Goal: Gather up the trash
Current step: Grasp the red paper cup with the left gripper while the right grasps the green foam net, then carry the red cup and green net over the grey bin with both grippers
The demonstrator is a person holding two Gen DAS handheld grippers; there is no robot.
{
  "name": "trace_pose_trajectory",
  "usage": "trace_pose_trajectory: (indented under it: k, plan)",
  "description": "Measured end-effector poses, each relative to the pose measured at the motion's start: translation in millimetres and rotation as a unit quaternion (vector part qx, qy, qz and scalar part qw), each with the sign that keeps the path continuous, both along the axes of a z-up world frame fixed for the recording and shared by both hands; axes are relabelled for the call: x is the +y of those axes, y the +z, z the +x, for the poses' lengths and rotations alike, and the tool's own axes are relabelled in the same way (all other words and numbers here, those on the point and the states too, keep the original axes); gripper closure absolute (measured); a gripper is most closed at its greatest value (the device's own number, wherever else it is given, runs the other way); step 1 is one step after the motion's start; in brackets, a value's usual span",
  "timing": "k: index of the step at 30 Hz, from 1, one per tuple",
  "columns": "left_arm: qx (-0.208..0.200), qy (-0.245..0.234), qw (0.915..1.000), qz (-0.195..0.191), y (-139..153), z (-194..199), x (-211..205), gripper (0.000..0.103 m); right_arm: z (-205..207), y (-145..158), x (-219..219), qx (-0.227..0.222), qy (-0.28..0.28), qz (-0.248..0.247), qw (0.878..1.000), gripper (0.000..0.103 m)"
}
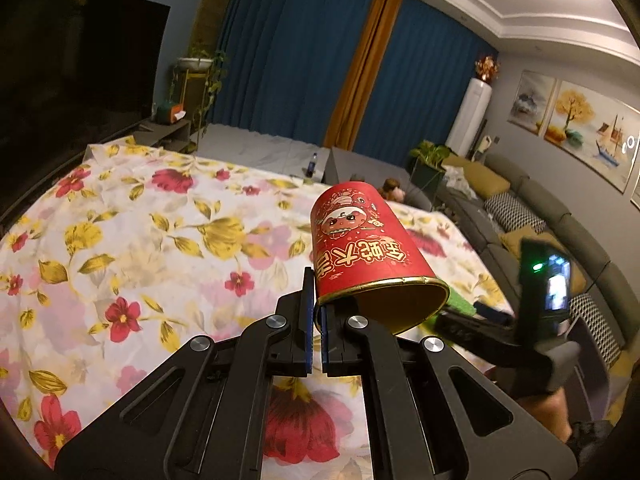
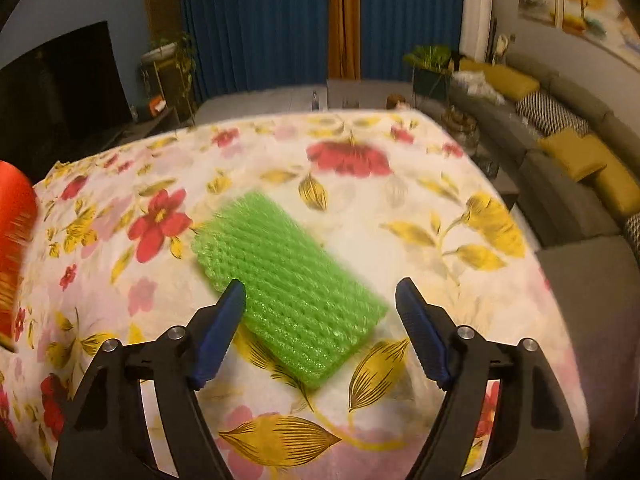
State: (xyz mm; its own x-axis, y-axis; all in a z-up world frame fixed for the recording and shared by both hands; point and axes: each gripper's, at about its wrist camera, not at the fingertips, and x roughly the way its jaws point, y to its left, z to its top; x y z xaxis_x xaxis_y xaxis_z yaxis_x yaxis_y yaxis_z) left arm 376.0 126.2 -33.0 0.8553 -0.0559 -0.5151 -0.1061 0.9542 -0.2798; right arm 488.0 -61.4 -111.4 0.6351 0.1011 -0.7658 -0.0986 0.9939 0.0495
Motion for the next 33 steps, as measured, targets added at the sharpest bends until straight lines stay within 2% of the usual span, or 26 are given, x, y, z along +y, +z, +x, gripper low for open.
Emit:
trace_pose_trajectory:
  k: [6,17,20,28,33]
  plan:
    - [-0.017,0.002,0.9999,-0.005,14,-8,-1,0.102,3,-6,-2,0.020,0.005,0.009,1.000,0.032]
    - [-0.023,-0.001,0.9997,-0.007,20,-13,-4,0.102,-3,-3,11,0.010,0.040,0.000,0.999,0.068]
    - [-0.024,-0.002,0.9997,-0.007,20,-13,-3,0.102,-8,-1,14,0.004,0.049,-0.001,0.999,0.075]
    - [-0.028,-0.007,0.9996,-0.003,20,-13,-8,0.102,-43,17,7,-0.048,0.054,0.018,0.997,0.079]
    - [-0.029,-0.021,0.9993,0.007,21,-14,-21,0.102,-79,47,-11,-0.095,0.052,0.035,0.994,0.080]
